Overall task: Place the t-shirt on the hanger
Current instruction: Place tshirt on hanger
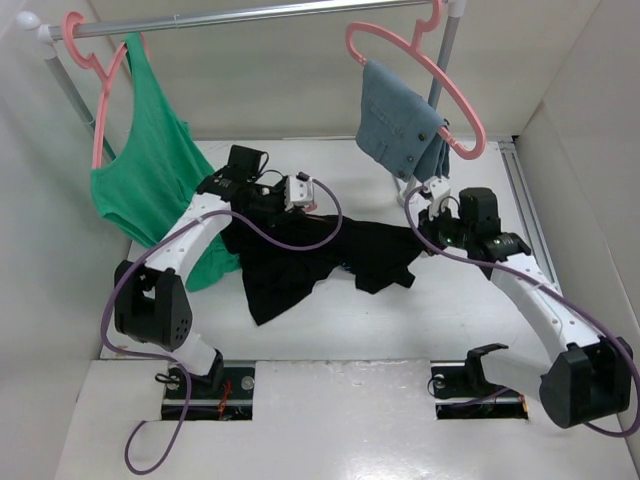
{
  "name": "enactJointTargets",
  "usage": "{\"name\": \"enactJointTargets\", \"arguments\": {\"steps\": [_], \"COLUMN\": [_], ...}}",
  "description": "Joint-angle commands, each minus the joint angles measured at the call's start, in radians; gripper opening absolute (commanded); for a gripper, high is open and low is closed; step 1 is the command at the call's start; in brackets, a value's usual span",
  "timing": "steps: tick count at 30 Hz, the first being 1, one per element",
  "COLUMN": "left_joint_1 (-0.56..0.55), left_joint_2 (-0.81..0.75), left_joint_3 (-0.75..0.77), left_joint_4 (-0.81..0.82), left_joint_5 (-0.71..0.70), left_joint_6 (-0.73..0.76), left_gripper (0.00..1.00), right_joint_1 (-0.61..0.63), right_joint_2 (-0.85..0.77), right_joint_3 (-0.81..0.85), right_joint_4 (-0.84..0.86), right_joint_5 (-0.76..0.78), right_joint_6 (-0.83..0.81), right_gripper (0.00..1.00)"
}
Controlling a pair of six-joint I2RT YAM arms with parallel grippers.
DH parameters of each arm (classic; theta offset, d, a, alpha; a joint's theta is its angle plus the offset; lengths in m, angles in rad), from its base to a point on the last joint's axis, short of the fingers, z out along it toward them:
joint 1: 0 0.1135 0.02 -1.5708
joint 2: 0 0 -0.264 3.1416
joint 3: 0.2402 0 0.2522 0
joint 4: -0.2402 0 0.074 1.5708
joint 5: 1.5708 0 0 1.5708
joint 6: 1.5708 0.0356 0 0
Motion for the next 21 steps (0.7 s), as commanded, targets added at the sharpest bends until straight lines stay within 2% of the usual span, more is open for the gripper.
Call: {"name": "enactJointTargets", "arguments": {"steps": [1,3,7,8,9,10,11,13,14,18,21], "left_joint_1": [-0.032,-0.055,-0.075,-0.075,-0.084,-0.084,-0.084,-0.084,-0.096,-0.119,-0.130], "left_joint_2": [-0.055,-0.066,-0.078,-0.078,-0.078,-0.078,-0.078,-0.078,-0.078,-0.087,-0.087], "left_joint_3": [-0.018,-0.018,0.031,0.042,0.055,0.056,0.056,0.056,0.056,0.056,0.056], "left_joint_4": [-0.001,0.019,0.045,0.036,0.024,0.010,-0.024,-0.051,-0.076,-0.120,-0.133], "left_joint_5": [-0.110,-0.071,0.066,0.066,0.080,0.089,0.100,0.114,0.114,0.123,0.123], "left_joint_6": [0.068,-0.001,-0.075,-0.075,-0.075,-0.066,-0.036,-0.006,0.009,0.095,0.129], "left_gripper": [0.00,0.00,0.00,0.00,0.00,0.00,0.00,0.00,0.00,0.00,0.00], "right_joint_1": [0.048,0.092,0.093,0.093,0.093,0.102,0.102,0.128,0.140,0.230,0.327], "right_joint_2": [-0.026,-0.026,0.017,0.017,0.017,0.017,0.017,0.003,-0.017,-0.060,-0.055], "right_joint_3": [0.061,0.070,0.070,0.070,0.059,0.059,0.059,0.087,0.097,0.176,0.226], "right_joint_4": [0.031,0.074,0.068,0.068,0.042,0.029,0.016,-0.030,-0.040,-0.038,0.017], "right_joint_5": [-0.051,-0.073,-0.110,-0.110,-0.110,-0.110,-0.099,-0.084,-0.064,0.060,0.085], "right_joint_6": [-0.054,-0.055,-0.079,-0.079,-0.093,-0.114,-0.130,-0.172,-0.173,-0.191,-0.202], "right_gripper": [0.00,0.00,0.00,0.06,0.13,0.25,0.49,0.70,0.74,0.76,0.76]}}
